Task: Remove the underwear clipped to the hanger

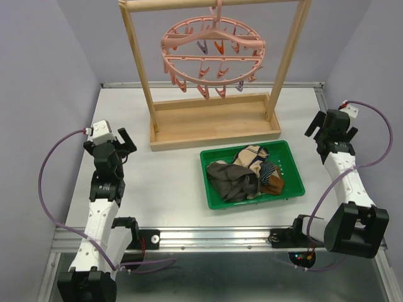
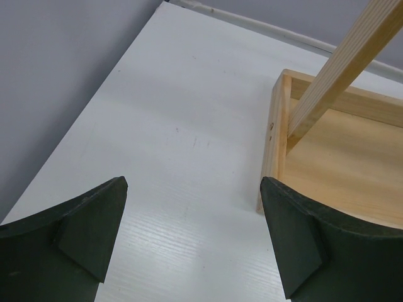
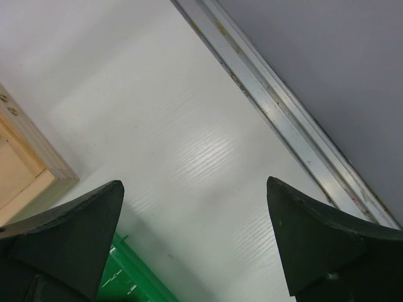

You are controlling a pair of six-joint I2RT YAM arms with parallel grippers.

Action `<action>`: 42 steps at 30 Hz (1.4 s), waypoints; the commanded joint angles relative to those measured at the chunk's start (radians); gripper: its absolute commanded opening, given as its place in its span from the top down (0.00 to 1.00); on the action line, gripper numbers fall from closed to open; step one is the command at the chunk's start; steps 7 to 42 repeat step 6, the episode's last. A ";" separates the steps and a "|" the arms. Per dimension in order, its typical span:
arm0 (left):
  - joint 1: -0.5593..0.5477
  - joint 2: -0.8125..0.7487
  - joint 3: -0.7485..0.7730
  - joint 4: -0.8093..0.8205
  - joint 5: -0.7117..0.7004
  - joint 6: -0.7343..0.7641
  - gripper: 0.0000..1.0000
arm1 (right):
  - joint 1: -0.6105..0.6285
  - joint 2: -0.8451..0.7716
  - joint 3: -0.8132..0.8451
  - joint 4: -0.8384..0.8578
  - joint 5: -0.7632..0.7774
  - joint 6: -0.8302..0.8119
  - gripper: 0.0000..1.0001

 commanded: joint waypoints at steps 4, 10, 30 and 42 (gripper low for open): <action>0.005 -0.008 -0.011 0.054 0.006 0.026 0.01 | -0.001 -0.005 -0.010 0.037 -0.015 0.002 0.00; 0.003 -0.011 -0.011 0.054 0.012 0.026 0.01 | -0.001 -0.013 -0.024 0.069 -0.050 -0.015 0.00; 0.003 -0.011 -0.011 0.054 0.012 0.026 0.01 | -0.001 -0.013 -0.024 0.069 -0.050 -0.015 0.00; 0.003 -0.011 -0.011 0.054 0.012 0.026 0.01 | -0.001 -0.013 -0.024 0.069 -0.050 -0.015 0.00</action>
